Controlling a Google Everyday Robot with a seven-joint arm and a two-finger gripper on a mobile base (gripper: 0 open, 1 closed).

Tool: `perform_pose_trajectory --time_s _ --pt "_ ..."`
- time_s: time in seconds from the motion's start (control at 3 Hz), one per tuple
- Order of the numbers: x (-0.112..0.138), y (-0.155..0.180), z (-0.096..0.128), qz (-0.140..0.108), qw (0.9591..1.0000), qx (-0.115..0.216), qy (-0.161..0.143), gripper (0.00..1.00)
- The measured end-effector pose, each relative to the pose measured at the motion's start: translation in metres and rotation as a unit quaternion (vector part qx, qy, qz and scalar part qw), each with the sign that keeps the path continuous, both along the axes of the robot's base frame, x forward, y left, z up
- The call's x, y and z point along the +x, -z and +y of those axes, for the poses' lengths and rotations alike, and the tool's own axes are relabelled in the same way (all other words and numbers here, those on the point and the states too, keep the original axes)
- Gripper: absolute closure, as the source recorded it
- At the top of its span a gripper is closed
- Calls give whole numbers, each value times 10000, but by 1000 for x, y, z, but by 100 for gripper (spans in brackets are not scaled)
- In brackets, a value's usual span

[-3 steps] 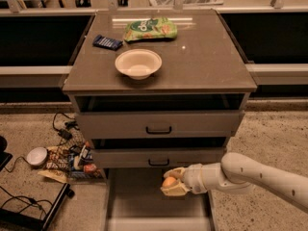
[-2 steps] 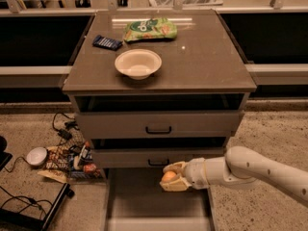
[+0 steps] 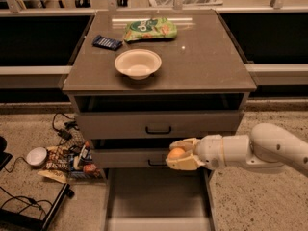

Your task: Pick orange from bottom drawer and place on counter

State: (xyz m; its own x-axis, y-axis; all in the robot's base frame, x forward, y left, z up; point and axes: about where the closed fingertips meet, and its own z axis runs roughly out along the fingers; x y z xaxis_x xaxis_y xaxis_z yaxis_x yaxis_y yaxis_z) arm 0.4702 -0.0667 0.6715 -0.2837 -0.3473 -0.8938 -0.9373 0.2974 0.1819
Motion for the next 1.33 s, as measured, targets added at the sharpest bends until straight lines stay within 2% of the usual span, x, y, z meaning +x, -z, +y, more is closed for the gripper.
perform_pose_trajectory --time_s 0.33,0.67,1.0,1.33 --pt "18 -79 -7 -316 9989 -72 342 100" --pt "39 -139 -13 -661 9956 -164 648 100" --pt "61 -185 -25 -968 9872 -237 1242 100" --pt "61 -185 -25 -968 9872 -237 1242 100"
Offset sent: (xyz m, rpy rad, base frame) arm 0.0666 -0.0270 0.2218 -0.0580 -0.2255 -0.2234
